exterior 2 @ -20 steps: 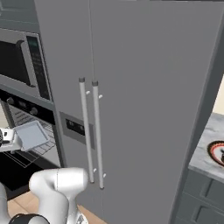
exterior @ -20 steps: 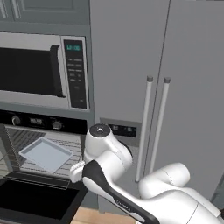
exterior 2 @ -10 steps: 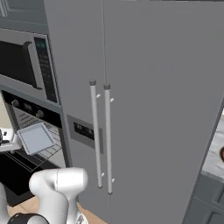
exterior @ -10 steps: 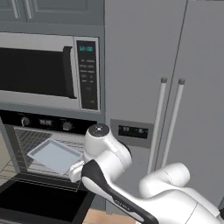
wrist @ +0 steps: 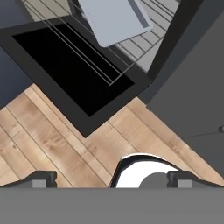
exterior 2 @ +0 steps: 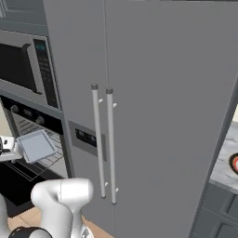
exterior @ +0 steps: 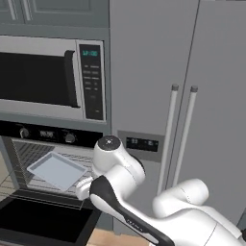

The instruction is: Take the baked cake out of the oven and place it on the plate for cooling. Then close the oven door.

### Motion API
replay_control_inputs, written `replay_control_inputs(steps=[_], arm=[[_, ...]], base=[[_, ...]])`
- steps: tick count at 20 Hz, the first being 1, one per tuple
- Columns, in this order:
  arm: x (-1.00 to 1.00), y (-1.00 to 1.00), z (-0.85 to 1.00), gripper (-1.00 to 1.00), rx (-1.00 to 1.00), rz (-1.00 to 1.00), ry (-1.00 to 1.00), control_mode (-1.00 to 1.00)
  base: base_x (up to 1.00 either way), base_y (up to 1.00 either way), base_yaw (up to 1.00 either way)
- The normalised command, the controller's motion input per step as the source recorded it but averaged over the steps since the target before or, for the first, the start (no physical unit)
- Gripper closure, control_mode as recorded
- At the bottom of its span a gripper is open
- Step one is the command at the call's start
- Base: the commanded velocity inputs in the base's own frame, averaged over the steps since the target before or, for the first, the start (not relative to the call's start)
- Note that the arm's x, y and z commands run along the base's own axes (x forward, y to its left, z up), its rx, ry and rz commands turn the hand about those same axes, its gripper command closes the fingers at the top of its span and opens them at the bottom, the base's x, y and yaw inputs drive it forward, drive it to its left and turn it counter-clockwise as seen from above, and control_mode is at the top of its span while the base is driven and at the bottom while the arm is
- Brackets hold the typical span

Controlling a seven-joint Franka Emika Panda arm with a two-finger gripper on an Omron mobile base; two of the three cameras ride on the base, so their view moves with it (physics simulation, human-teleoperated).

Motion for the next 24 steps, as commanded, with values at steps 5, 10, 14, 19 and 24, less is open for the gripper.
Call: replay_control_inputs(steps=[5,10,14,19,24], arm=[[0.00,0.00,0.00,-1.00,0.00,0.00,0.00,1.00],[0.00,0.00,0.00,-1.00,0.00,0.00,0.00,1.00],[-0.41,0.34,-0.31,-1.00,-0.07,0.01,-0.02,-1.00],[-0.42,0.73,-0.55,-1.00,-0.20,0.01,-0.02,-1.00],[0.01,0.09,-0.26,-1.00,-0.09,0.00,0.00,-1.00]], base=[[0.01,0.04,0.00],[-0.01,0.00,0.00],[-0.07,0.01,0.00],[0.00,0.00,0.00],[0.00,0.00,0.00]])
